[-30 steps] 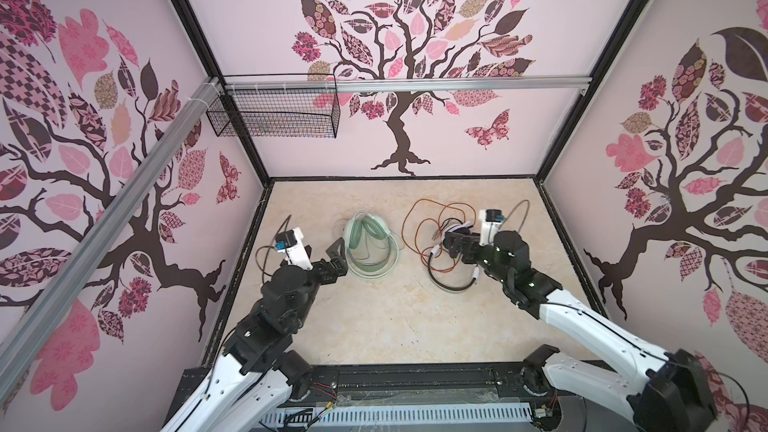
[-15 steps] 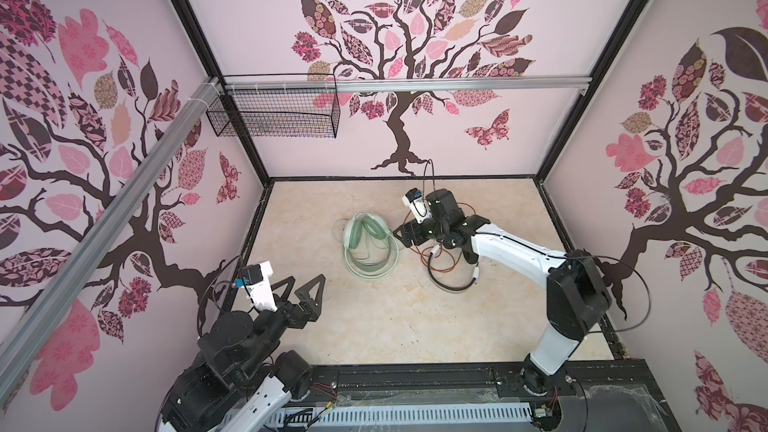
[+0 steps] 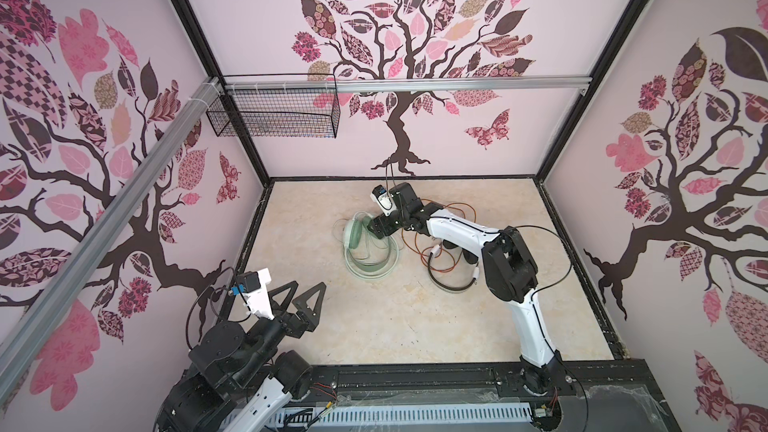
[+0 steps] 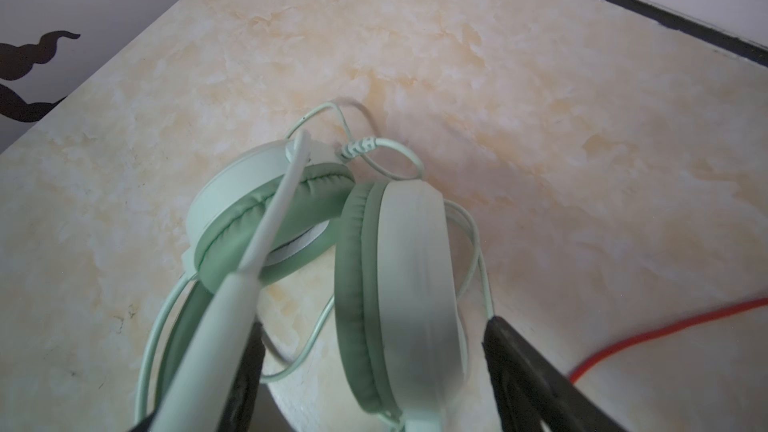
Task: Wrap the headphones
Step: 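Grasp the mint-green headset headband with the right gripper while the left arm lifts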
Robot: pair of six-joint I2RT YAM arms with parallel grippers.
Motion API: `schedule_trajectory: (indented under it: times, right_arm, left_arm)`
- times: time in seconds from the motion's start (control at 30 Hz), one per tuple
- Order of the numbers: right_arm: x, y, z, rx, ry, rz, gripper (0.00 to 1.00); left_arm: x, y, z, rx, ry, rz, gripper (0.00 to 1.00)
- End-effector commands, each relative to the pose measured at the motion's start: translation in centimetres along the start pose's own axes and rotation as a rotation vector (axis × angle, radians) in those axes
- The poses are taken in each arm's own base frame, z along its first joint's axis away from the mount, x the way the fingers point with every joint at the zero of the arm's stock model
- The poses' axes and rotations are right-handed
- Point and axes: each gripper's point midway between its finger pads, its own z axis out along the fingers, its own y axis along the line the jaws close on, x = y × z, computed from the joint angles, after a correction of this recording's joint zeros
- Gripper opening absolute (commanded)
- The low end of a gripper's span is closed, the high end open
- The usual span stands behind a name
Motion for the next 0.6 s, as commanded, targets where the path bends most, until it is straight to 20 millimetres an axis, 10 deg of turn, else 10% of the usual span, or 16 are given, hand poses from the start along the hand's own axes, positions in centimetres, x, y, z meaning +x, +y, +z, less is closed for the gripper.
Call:
schedule_trajectory:
  times: [0.0, 0.33, 0.57]
  right_arm:
    - [1.8, -0.8, 2.6, 0.039, 0.063, -0.008, 0.86]
    - [3.0, -1.6, 6.1, 0.069, 0.103, 0.029, 0.84]
    - [1.7, -1.7, 5.6, 0.092, 0.063, 0.089, 0.43]
  left_arm:
    - [0.2, -0.5, 0.2, 0.034, -0.005, 0.004, 0.97]
    - [0.7, -1.2, 1.1, 0.060, 0.038, 0.022, 0.97]
    - [0.7, -1.2, 0.9, 0.063, 0.033, 0.022, 0.97]
